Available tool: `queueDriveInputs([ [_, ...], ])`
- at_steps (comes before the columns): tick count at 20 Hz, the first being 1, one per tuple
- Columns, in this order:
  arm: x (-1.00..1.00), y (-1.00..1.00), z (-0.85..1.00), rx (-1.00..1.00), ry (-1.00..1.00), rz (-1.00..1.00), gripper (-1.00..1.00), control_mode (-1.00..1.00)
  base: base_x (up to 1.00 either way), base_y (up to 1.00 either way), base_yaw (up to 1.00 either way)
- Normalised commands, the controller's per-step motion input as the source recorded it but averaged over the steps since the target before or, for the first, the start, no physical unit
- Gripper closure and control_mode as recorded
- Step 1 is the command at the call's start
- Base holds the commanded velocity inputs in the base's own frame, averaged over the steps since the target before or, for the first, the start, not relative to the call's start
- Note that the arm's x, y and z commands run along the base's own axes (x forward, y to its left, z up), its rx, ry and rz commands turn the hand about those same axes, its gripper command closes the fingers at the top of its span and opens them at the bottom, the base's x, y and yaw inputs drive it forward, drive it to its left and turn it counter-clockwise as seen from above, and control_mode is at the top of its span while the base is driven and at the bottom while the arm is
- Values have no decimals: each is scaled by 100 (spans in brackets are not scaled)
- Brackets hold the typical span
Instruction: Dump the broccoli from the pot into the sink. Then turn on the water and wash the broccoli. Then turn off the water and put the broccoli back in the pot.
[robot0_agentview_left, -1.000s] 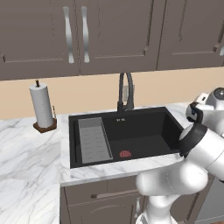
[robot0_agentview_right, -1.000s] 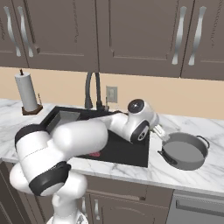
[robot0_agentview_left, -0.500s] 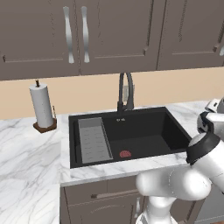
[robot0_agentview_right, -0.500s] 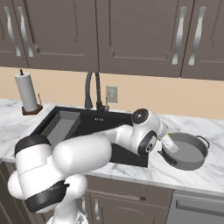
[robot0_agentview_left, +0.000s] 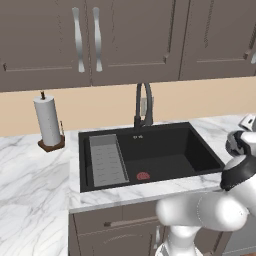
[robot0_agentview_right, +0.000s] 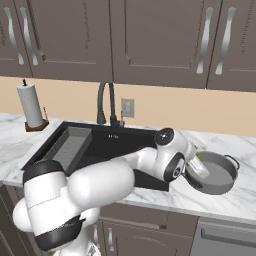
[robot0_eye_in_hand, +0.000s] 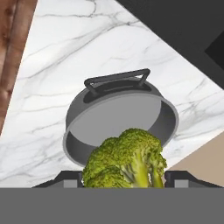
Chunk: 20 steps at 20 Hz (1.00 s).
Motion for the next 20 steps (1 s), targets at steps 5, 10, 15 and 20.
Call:
queueDriveInputs([
  [5, 22, -13, 0, 1, 5, 0, 100, -100, 0, 0, 0],
  [10, 1, -18, 0, 3, 11, 0, 100, -100, 0, 0, 0],
  [15, 0, -11, 0, 4, 13, 0, 100, -100, 0, 0, 0],
  [20, 2, -5, -2, 7, 10, 0, 100, -100, 0, 0, 0],
])
